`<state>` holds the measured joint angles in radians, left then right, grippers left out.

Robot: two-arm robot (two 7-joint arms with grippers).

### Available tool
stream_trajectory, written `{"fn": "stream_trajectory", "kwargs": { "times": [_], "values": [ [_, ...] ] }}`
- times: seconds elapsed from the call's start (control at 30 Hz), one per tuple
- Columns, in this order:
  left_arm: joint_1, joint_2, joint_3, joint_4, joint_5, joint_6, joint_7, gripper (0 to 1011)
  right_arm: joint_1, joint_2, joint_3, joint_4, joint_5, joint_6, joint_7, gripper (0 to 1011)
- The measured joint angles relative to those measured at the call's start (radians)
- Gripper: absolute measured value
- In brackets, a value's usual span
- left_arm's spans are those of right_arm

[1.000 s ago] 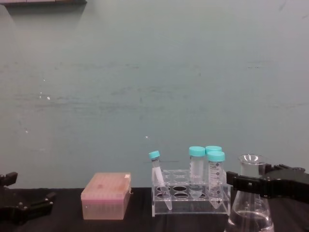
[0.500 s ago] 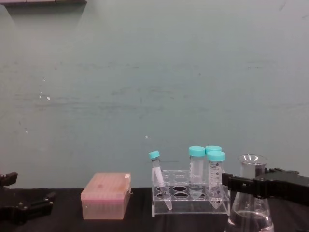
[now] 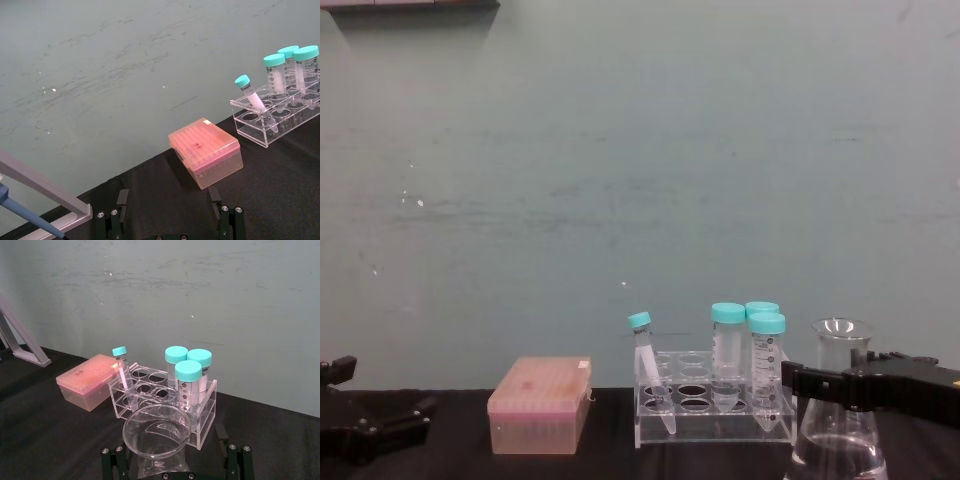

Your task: Pick up the beaker with the right gripper, shake it three times, and then put it down.

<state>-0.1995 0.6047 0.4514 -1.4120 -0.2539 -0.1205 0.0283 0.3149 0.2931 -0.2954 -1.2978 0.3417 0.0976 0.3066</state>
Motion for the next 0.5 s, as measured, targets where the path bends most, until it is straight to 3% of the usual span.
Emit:
{"fn": "stream_trajectory", "kwargs": {
  "times": [0.5],
  "values": [
    [0.000,0.000,0.000,0.000,0.000,0.000,0.000,1000,-0.002,0.002,-0.001,-0.003,0.003,-0.004,0.005,1000]
  ]
}}
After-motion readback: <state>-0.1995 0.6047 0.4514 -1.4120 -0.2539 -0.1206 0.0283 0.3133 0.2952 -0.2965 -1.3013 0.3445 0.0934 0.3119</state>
